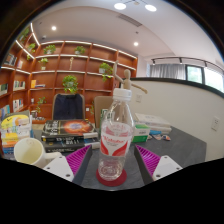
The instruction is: Pour water
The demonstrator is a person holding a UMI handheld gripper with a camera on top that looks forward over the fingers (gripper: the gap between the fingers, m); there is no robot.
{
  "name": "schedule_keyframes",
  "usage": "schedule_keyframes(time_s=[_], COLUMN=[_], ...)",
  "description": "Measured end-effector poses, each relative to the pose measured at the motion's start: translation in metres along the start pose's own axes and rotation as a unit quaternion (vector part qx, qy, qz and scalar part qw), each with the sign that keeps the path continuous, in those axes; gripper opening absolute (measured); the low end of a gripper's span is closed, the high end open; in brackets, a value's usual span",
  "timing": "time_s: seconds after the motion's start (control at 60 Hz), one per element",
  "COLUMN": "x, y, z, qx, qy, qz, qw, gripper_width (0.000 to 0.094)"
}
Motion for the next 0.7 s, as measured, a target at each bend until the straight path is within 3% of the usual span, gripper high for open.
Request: schedule_keyframes(time_s=[0.267,0.367,0.5,0.7], x=[-0.022,-0.015,0.004,0.006], y=[0.024,0.046,0.063,0.080], z=[-0.082,-0.121,-0.171,-0.214], qx=[0.054,0.067,0.132,0.167], qy=[-0.023,-0.008,0.022,0.017], qz=[-0.001,0.021,0.058,0.035], qw=[0.998,0.998,0.989,0.985], gripper_width=[0.0878,0.0878,0.0878,0.0867])
Point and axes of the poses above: the point between the fingertips, and its own axes, seen from behind it with the camera up: y to the right, x up, z forward, the way the camera looks, the point moved 5 cm from there along -z, backward, against the way the camera looks, and after that the axes turned 10 degrees about -x, right-handed, at the moved point
